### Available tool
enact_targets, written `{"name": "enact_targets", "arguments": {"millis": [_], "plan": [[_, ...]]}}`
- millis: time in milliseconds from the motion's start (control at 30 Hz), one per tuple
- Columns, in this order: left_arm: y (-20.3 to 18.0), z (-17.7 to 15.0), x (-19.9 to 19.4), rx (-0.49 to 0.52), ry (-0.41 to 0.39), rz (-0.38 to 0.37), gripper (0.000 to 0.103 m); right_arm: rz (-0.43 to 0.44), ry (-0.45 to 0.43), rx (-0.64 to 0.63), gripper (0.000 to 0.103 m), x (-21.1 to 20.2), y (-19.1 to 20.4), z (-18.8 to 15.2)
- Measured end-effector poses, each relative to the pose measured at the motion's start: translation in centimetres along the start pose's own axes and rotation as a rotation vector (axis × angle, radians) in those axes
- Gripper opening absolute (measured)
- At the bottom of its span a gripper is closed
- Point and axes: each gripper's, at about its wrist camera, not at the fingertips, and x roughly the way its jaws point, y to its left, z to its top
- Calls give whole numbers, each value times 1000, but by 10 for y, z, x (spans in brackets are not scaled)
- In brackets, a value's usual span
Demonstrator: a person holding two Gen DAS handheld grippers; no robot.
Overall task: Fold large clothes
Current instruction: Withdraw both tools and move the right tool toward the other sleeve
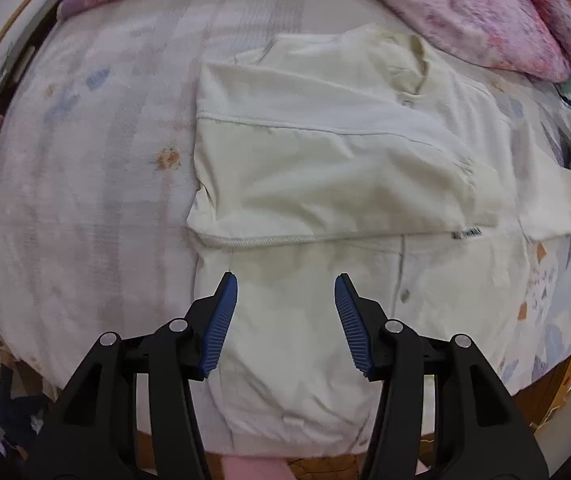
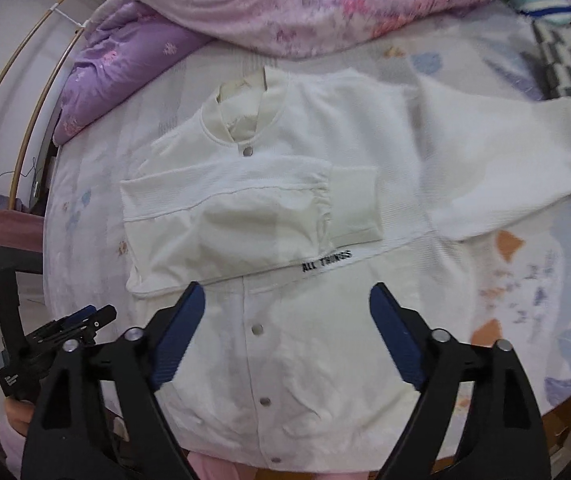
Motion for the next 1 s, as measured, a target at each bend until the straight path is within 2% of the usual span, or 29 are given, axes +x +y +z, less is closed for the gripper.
{"name": "enact_targets", "arguments": {"millis": [133, 200, 433, 500, 567, 667, 800, 900, 1000], "plan": [[-18, -21, -43, -4, -23, 5, 52, -47, -43, -32, 87, -38, 0, -15], [-27, -31, -64, -6, -41, 18, 52, -53, -71, -45, 91, -59, -3, -24], [-57, -75, -131, -19, -115, 61, 58, -64, -163, -84, 93, -123, -14, -54], [-64, -86, -148, -20, -138, 47, 58, -56, -185, -96, 93, -138, -15, -63], [-69, -93, -158, -14, -150, 34, 58, -61, -203, -105, 93, -149, -14, -71], [-78, -106, -173, 25, -185, 71, 58, -67, -246, -102, 94, -168, -12, -88], [-83, -121, -191, 75, -231, 66, 58, -70, -294, -87, 94, -186, -10, -107], [-84, -135, -205, 105, -298, 57, 58, -98, -339, -53, 94, -199, -10, -124], [-83, -145, -215, 123, -327, 34, 58, -111, -371, 4, 94, -211, -14, -141]]}}
